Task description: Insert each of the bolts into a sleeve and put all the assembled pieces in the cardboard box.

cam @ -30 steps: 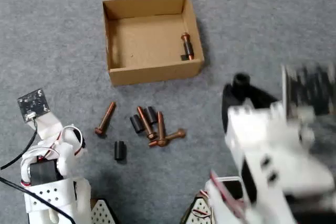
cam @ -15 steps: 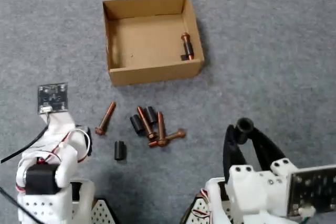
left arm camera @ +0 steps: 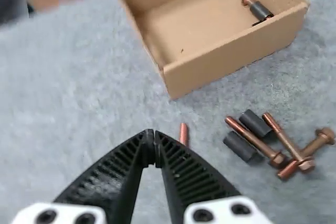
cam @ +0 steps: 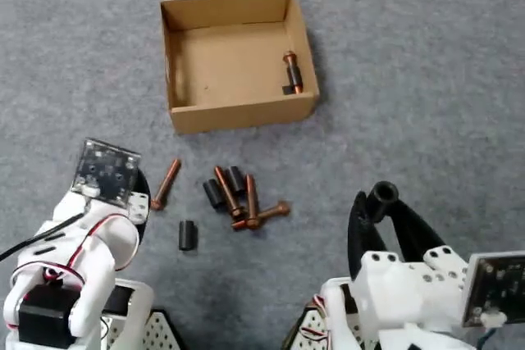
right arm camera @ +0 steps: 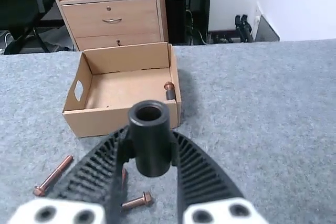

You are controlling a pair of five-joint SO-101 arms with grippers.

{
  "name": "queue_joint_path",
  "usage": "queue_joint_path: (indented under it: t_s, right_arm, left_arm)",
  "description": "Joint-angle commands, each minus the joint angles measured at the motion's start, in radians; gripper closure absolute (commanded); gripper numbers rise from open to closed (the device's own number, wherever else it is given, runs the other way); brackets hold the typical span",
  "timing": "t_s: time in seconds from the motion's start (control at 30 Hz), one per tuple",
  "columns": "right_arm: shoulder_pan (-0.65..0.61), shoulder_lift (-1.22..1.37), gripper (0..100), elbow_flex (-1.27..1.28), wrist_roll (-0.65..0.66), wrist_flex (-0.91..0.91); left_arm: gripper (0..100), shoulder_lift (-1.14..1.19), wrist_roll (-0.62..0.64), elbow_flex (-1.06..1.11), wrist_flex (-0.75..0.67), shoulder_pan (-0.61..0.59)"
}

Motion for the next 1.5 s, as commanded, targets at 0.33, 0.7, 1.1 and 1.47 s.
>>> queue_joint_path:
  t_s: [0.33, 0.7, 1.1, 1.47]
  right_arm:
    - [0.004, 0.070, 99.8, -0.101, -0.017, 0.008]
    - [0.004, 0.064, 99.8, -0.012, -0.018, 0.009]
    - [0.004, 0.068, 99.8, 0.031, -0.020, 0.009]
    - [0.004, 0.068, 99.8, 0.077, -0.021, 0.005]
  left_arm:
    - [98, 0.719, -0.400, -0.552, 0.166, -0.034]
    - [98, 1.115, -0.146, -0.606, 0.180, -0.040]
    - [90, 1.188, -0.005, -0.486, 0.023, -0.034]
    - [94, 1.198, 1.177, -0.614, 0.272, -0.100]
